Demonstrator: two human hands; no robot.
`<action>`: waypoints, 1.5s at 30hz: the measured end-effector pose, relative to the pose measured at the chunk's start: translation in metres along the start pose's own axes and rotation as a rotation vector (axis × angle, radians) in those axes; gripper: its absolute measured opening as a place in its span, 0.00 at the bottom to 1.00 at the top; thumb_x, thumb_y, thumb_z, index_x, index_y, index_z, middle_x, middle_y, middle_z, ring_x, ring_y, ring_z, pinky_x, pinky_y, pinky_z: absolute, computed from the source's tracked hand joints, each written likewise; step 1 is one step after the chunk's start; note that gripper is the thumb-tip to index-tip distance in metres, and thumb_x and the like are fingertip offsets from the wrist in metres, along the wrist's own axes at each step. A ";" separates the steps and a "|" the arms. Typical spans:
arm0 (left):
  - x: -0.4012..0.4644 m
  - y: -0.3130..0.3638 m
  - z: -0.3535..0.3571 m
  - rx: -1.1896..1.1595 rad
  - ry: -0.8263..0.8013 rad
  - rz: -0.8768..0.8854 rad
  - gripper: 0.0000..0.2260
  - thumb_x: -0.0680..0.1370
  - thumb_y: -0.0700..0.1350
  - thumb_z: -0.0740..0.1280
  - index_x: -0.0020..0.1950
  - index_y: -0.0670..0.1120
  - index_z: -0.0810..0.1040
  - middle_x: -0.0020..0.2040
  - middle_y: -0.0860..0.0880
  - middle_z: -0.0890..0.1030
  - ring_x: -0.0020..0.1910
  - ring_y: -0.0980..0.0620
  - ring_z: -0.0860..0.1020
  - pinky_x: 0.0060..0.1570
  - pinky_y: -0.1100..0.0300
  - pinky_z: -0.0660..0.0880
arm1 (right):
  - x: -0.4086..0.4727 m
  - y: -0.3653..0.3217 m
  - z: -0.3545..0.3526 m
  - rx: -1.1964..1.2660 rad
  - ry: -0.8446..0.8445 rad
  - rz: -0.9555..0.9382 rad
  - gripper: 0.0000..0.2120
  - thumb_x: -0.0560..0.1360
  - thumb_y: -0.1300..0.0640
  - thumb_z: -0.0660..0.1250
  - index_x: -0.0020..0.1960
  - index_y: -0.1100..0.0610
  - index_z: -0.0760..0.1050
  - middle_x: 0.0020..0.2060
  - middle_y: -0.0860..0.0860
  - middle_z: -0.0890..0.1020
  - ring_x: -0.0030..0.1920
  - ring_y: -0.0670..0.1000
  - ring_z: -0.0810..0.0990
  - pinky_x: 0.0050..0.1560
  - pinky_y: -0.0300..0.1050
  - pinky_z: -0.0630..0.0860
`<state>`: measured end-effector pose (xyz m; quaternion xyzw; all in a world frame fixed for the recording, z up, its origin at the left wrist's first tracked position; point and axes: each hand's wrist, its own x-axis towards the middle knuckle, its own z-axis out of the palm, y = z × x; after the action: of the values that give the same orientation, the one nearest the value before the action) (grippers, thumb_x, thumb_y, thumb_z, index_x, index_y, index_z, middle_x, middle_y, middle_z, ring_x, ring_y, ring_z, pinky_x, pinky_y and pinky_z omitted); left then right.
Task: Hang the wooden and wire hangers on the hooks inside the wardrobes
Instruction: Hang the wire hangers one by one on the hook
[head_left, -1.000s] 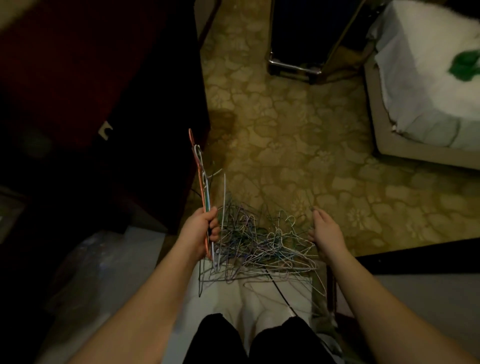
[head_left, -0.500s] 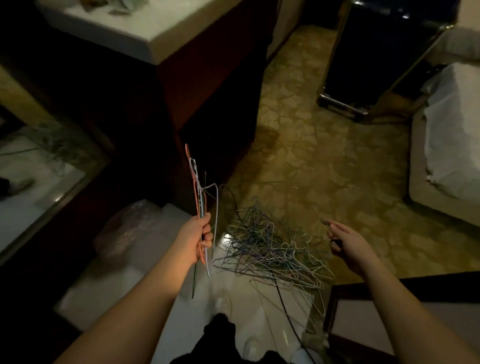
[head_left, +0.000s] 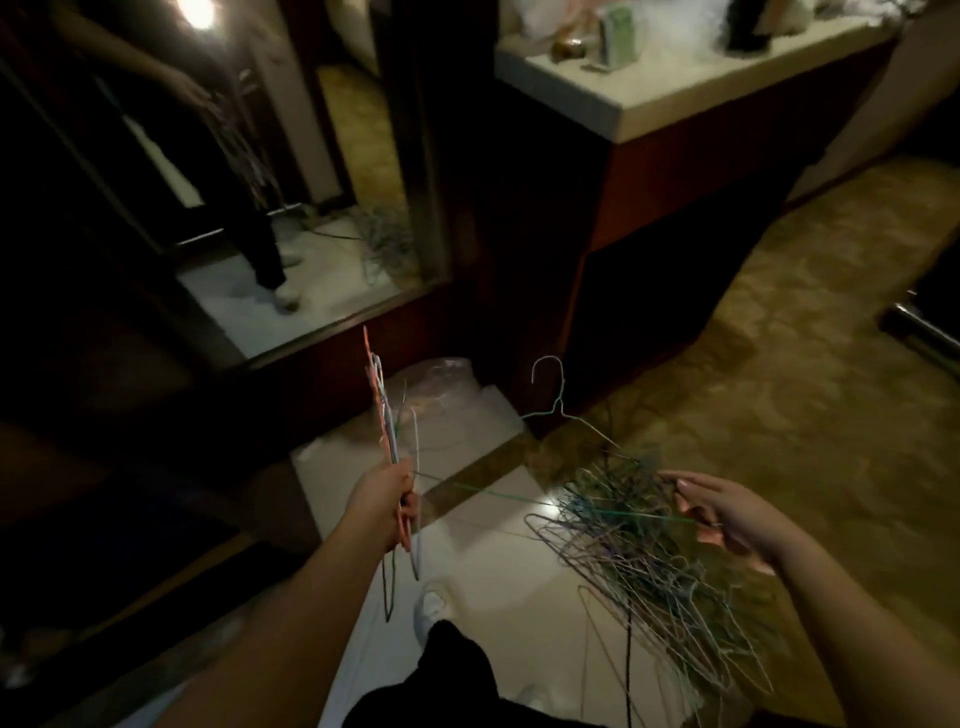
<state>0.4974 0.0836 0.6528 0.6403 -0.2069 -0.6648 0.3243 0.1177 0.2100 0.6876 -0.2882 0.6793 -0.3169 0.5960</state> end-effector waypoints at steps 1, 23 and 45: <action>-0.007 0.000 -0.018 -0.032 0.027 0.012 0.06 0.82 0.43 0.62 0.46 0.45 0.70 0.28 0.51 0.64 0.22 0.56 0.61 0.16 0.66 0.58 | 0.003 -0.008 0.012 -0.031 -0.025 -0.004 0.13 0.82 0.57 0.58 0.61 0.52 0.78 0.45 0.58 0.77 0.37 0.52 0.70 0.36 0.42 0.68; -0.156 -0.036 -0.446 -0.261 0.774 0.278 0.10 0.82 0.47 0.62 0.60 0.45 0.75 0.36 0.45 0.75 0.32 0.48 0.73 0.34 0.55 0.71 | 0.020 -0.088 0.429 -0.385 -0.530 -0.114 0.13 0.82 0.57 0.59 0.61 0.59 0.78 0.39 0.55 0.76 0.36 0.51 0.69 0.34 0.43 0.66; -0.223 0.045 -0.647 -0.526 0.565 0.506 0.06 0.82 0.46 0.61 0.55 0.44 0.73 0.32 0.51 0.70 0.28 0.54 0.68 0.24 0.63 0.64 | -0.085 -0.194 0.733 -0.909 -0.422 -0.866 0.11 0.83 0.49 0.56 0.60 0.44 0.75 0.45 0.48 0.80 0.43 0.48 0.78 0.40 0.42 0.71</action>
<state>1.1361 0.2984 0.7826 0.6218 -0.0847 -0.3942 0.6714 0.8586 0.0894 0.8258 -0.8138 0.4368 -0.1463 0.3542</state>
